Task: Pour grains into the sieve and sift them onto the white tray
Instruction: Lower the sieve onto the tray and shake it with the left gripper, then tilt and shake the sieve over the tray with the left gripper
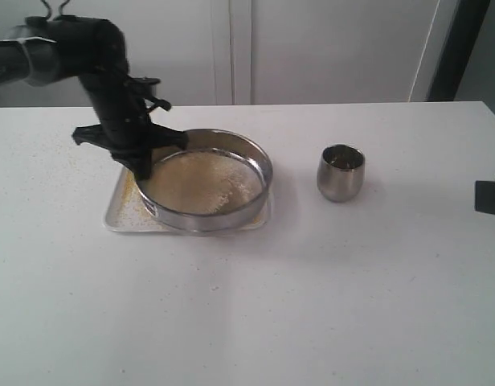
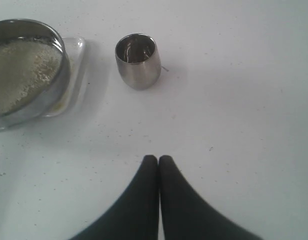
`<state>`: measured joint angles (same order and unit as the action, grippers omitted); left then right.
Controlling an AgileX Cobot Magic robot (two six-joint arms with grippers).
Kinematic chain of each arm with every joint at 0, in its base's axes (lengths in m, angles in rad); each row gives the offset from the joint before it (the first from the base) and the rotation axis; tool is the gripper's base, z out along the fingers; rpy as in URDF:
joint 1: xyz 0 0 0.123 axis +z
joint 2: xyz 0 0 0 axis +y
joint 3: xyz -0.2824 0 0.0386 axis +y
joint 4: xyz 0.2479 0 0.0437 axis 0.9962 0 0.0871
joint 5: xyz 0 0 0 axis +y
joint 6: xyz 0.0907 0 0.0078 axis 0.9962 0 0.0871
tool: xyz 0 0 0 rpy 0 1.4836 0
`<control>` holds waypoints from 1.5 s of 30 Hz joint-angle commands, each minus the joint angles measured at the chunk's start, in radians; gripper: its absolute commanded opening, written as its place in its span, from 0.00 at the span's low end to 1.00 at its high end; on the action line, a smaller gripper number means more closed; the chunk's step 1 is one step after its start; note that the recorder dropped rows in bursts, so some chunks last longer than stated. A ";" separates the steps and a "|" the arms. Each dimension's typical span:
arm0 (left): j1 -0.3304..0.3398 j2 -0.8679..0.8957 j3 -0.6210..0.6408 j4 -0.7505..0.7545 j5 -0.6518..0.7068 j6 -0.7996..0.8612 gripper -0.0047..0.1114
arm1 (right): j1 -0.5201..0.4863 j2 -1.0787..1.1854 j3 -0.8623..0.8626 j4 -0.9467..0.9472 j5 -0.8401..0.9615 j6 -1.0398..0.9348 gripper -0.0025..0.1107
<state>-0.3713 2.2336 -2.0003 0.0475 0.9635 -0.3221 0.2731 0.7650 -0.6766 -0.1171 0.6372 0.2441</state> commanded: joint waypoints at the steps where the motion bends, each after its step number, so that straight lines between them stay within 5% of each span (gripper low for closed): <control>1: 0.096 -0.053 -0.028 0.022 0.061 -0.090 0.04 | -0.006 -0.006 0.004 -0.010 -0.009 -0.004 0.02; 5: 0.050 -0.033 -0.012 -0.079 0.002 -0.036 0.04 | -0.006 -0.006 0.004 -0.010 -0.009 -0.004 0.02; 7: 0.022 -0.034 -0.016 -0.008 -0.002 -0.022 0.04 | -0.006 -0.006 0.004 -0.010 -0.009 -0.004 0.02; 9: 0.068 -0.062 -0.031 0.095 0.019 -0.087 0.04 | -0.006 -0.006 0.004 -0.010 -0.009 -0.004 0.02; 11: 0.130 -0.075 -0.035 -0.017 0.017 -0.145 0.04 | -0.006 -0.006 0.004 -0.010 -0.009 -0.004 0.02; 14: 0.074 -0.028 -0.035 -0.183 -0.035 -0.024 0.04 | -0.006 -0.006 0.004 -0.010 -0.009 -0.004 0.02; 18: 0.067 -0.023 -0.035 -0.111 -0.048 -0.068 0.04 | -0.006 -0.006 0.004 -0.010 -0.009 -0.004 0.02; 21: 0.081 -0.035 -0.036 0.115 0.048 -0.129 0.04 | -0.006 -0.006 0.004 -0.010 -0.009 -0.004 0.02; 23: 0.090 -0.038 -0.036 -0.022 0.020 -0.211 0.04 | -0.006 -0.006 0.004 -0.010 -0.009 -0.004 0.02; 25: 0.052 -0.023 -0.036 -0.133 -0.047 -0.073 0.04 | -0.006 -0.006 0.004 -0.010 -0.009 -0.004 0.02; 31: 0.032 -0.030 -0.036 0.171 0.065 -0.178 0.04 | -0.006 -0.006 0.004 -0.012 -0.011 -0.004 0.02; 37: 0.055 -0.017 -0.036 -0.004 0.021 -0.112 0.04 | -0.006 -0.006 0.004 -0.012 -0.011 -0.004 0.02; 45: 0.029 -0.012 -0.036 0.004 0.002 -0.090 0.04 | -0.006 -0.006 0.004 -0.012 -0.011 -0.004 0.02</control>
<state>-0.3444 2.2348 -2.0295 0.0670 0.9619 -0.4117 0.2731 0.7650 -0.6766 -0.1171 0.6355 0.2441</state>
